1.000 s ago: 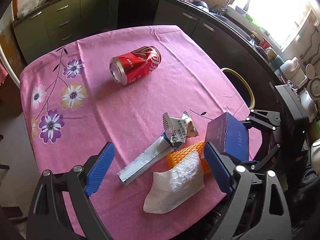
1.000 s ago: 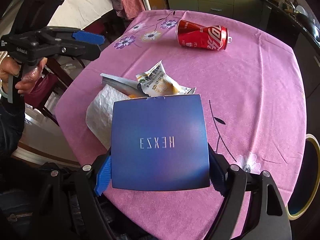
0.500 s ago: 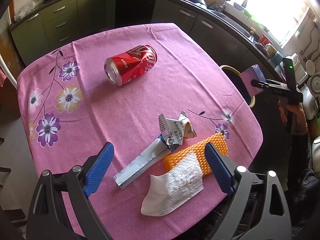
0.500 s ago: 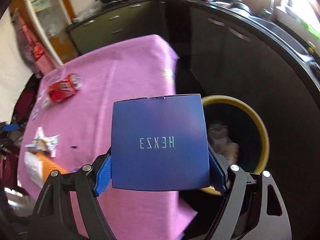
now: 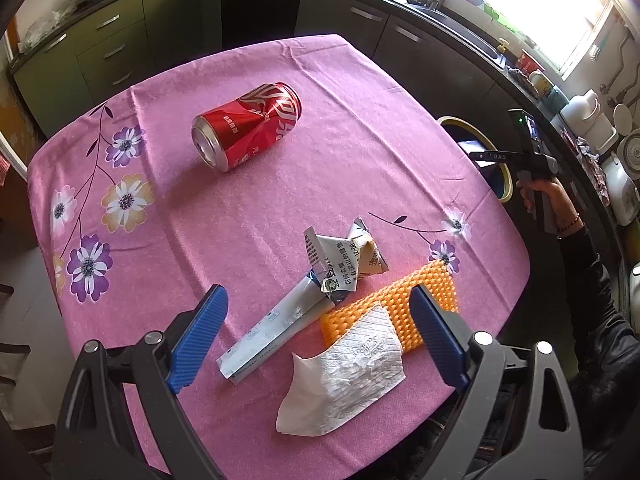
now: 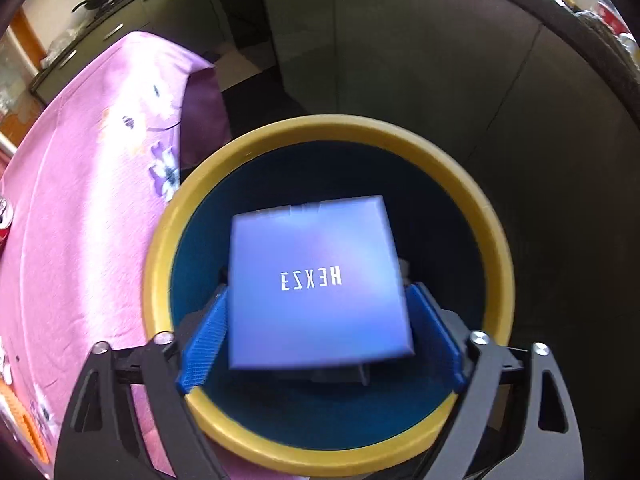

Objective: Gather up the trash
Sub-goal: 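Carry the blue box over the bin with the right gripper and release, then grasp the crushed red Coca-Cola can with the left gripper and lift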

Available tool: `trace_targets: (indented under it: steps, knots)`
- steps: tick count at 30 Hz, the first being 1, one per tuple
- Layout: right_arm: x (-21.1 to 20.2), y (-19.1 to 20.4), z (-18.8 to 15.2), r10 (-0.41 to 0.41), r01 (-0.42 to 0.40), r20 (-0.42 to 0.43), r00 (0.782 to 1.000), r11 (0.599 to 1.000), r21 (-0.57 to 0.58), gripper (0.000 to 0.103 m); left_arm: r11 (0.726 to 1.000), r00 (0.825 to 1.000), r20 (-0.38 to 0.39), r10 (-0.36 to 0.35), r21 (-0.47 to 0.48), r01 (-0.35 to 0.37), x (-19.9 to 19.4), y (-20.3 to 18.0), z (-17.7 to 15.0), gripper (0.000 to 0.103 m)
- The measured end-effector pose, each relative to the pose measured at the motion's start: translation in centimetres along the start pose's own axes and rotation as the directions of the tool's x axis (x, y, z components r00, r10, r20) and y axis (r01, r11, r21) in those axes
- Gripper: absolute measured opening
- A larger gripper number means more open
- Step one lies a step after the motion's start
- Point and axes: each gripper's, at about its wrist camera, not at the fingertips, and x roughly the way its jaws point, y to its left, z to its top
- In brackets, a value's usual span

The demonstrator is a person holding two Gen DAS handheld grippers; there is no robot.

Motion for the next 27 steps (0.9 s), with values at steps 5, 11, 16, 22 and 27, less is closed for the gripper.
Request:
trace_targets:
  steps: [5, 11, 16, 22, 27]
  knots:
    - [-2.6, 0.1, -1.3, 0.036, -0.036, 0.055, 0.998, 0.999, -0.002, 0.089, 0.996, 1.0, -0.01, -0.001, 0.092, 0.002, 0.8, -0.5, 1.6, 0.09]
    - [-4.6, 1.3, -2.8, 0.076, -0.074, 0.053, 0.996, 0.997, -0.032, 0.089, 0.925, 0.999, 0.012, 0.031, 0.378, -0.033, 1.8, -0.7, 6.4, 0.093]
    - [-5.5, 3.5, -3.3, 0.106, -0.103, 0.045, 0.993, 0.992, -0.067, 0.09, 0.777, 0.983, -0.002, 0.183, 0.613, -0.143, 5.1, 0.6, 11.6, 0.096]
    - [-6.2, 5.1, -4.5, 0.124, -0.121, 0.019, 0.992, 0.988, -0.098, 0.09, 0.803, 0.966, -0.217, 0.141, 0.596, 0.016, 10.3, 3.6, 15.6, 0.096]
    - [-6.1, 5.2, -4.3, 0.112, -0.11, 0.009, 0.994, 0.989, -0.101, 0.09, 0.793, 0.953, -0.283, 0.106, 0.602, 0.091, 12.5, 4.0, 16.5, 0.096]
